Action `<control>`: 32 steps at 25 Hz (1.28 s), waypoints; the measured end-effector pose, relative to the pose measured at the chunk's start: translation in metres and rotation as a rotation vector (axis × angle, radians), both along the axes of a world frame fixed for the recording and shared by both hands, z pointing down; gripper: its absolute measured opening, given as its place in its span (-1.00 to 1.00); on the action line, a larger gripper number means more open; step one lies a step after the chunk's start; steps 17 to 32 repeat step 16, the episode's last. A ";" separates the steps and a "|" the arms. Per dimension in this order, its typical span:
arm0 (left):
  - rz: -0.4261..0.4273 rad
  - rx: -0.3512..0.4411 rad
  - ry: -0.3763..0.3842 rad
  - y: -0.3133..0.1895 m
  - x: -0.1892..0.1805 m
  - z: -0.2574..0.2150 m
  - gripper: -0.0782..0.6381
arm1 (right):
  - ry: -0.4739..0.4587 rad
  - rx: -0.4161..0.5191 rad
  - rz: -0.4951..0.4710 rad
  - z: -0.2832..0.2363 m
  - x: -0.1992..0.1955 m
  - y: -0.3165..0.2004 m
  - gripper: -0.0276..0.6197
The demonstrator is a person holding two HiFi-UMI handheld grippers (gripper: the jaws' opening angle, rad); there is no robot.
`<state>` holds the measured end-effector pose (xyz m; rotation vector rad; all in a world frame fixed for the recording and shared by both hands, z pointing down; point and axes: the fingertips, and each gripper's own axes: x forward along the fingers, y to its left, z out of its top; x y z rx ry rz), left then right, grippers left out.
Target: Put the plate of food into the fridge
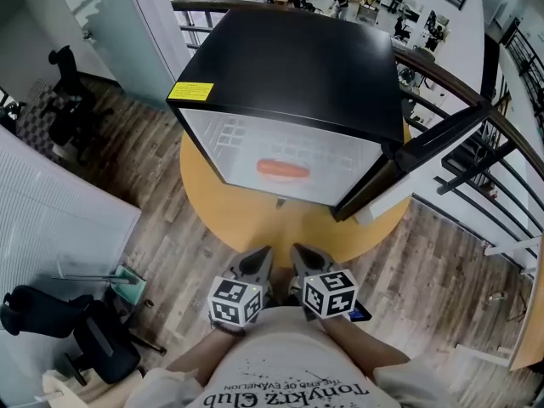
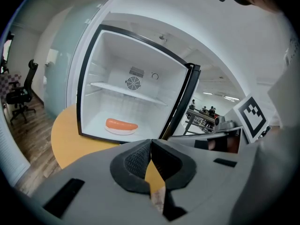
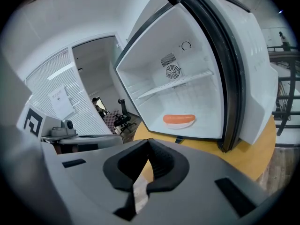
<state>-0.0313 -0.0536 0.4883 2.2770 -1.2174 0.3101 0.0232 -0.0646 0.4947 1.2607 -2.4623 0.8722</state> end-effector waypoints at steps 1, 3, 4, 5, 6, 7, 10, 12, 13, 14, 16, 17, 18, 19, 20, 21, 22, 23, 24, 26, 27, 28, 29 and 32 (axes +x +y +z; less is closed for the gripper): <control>-0.004 -0.001 0.003 0.001 -0.001 0.000 -0.71 | -0.002 0.000 0.002 0.000 0.000 0.001 -0.83; -0.008 -0.003 0.005 0.002 -0.001 0.001 -0.71 | -0.002 0.000 0.004 0.000 0.001 0.002 -0.83; -0.009 -0.004 0.005 0.003 -0.001 0.001 -0.71 | 0.001 0.000 0.003 0.001 0.001 0.002 -0.83; -0.010 -0.004 0.006 0.003 -0.002 0.001 -0.71 | 0.005 -0.002 0.002 0.002 0.001 0.002 -0.83; -0.012 -0.004 0.006 0.003 -0.002 0.001 -0.71 | 0.009 -0.007 0.002 0.004 0.001 0.002 -0.83; -0.013 -0.005 0.007 0.003 -0.003 0.001 -0.71 | 0.012 -0.013 0.004 0.006 0.001 0.002 -0.83; -0.014 -0.003 0.014 0.003 -0.004 0.001 -0.71 | 0.019 -0.020 0.012 0.009 0.004 0.001 -0.83; -0.018 -0.001 0.018 0.004 -0.005 0.000 -0.71 | 0.025 -0.018 0.013 0.009 0.004 0.001 -0.83; -0.020 -0.001 0.019 0.004 -0.005 0.000 -0.71 | 0.026 -0.016 0.013 0.009 0.004 0.001 -0.83; -0.022 -0.001 0.020 0.004 -0.006 0.000 -0.71 | 0.028 -0.014 0.013 0.008 0.003 0.001 -0.83; -0.025 -0.001 0.022 0.004 -0.007 0.000 -0.71 | 0.030 -0.009 0.013 0.007 0.002 0.000 -0.83; -0.025 -0.001 0.022 0.004 -0.007 0.000 -0.71 | 0.030 -0.009 0.013 0.007 0.002 0.000 -0.83; -0.025 -0.001 0.022 0.004 -0.007 0.000 -0.71 | 0.030 -0.009 0.013 0.007 0.002 0.000 -0.83; -0.025 -0.001 0.022 0.004 -0.007 0.000 -0.71 | 0.030 -0.009 0.013 0.007 0.002 0.000 -0.83; -0.025 -0.001 0.022 0.004 -0.007 0.000 -0.71 | 0.030 -0.009 0.013 0.007 0.002 0.000 -0.83; -0.025 -0.001 0.022 0.004 -0.007 0.000 -0.71 | 0.030 -0.009 0.013 0.007 0.002 0.000 -0.83; -0.025 -0.001 0.022 0.004 -0.007 0.000 -0.71 | 0.030 -0.009 0.013 0.007 0.002 0.000 -0.83; -0.025 -0.001 0.022 0.004 -0.007 0.000 -0.71 | 0.030 -0.009 0.013 0.007 0.002 0.000 -0.83; -0.025 -0.001 0.022 0.004 -0.007 0.000 -0.71 | 0.030 -0.009 0.013 0.007 0.002 0.000 -0.83; -0.025 -0.001 0.022 0.004 -0.007 0.000 -0.71 | 0.030 -0.009 0.013 0.007 0.002 0.000 -0.83; -0.025 -0.001 0.022 0.004 -0.007 0.000 -0.71 | 0.030 -0.009 0.013 0.007 0.002 0.000 -0.83; -0.025 -0.001 0.022 0.004 -0.007 0.000 -0.71 | 0.030 -0.009 0.013 0.007 0.002 0.000 -0.83; -0.025 -0.001 0.022 0.004 -0.007 0.000 -0.71 | 0.030 -0.009 0.013 0.007 0.002 0.000 -0.83; -0.025 -0.001 0.022 0.004 -0.007 0.000 -0.71 | 0.030 -0.009 0.013 0.007 0.002 0.000 -0.83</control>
